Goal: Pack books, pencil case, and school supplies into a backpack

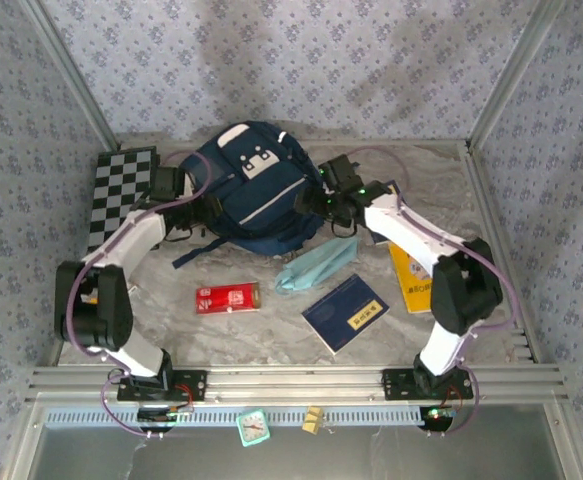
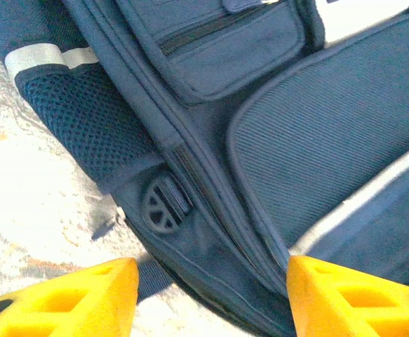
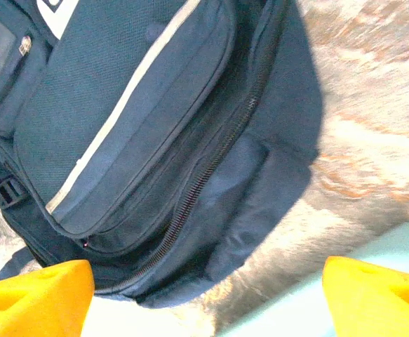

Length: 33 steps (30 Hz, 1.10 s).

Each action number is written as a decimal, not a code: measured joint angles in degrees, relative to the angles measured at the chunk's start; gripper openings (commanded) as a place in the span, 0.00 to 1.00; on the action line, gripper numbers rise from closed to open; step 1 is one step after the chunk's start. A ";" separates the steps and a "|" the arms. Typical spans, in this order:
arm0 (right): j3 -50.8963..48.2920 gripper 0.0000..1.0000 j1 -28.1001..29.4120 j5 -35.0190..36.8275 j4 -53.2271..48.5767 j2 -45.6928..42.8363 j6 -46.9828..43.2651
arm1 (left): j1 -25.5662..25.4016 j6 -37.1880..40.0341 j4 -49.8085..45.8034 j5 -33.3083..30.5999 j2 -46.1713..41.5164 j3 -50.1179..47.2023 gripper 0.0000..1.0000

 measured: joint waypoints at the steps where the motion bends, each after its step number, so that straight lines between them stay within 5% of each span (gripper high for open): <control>1: -0.96 0.93 -0.50 0.76 -0.59 -2.19 -0.46 | -0.63 -0.37 -0.33 -0.02 -1.57 -0.66 0.61; 10: -14.03 0.93 -5.20 1.66 -8.68 -17.99 -1.97 | -17.97 -1.99 -3.39 -0.02 -9.92 -1.51 0.62; 21: -32.24 0.74 -9.46 -0.24 -19.74 -34.23 1.81 | -40.48 -2.38 -4.15 0.66 -11.61 -2.93 0.58; 29: -44.94 0.68 -9.70 -4.17 -16.59 -36.46 6.38 | -47.47 -1.36 -2.43 1.44 -2.29 -2.93 0.54; 33: -47.08 0.67 -14.45 -6.45 -13.35 -34.86 6.27 | -48.85 -2.23 0.09 0.79 1.90 -2.47 0.53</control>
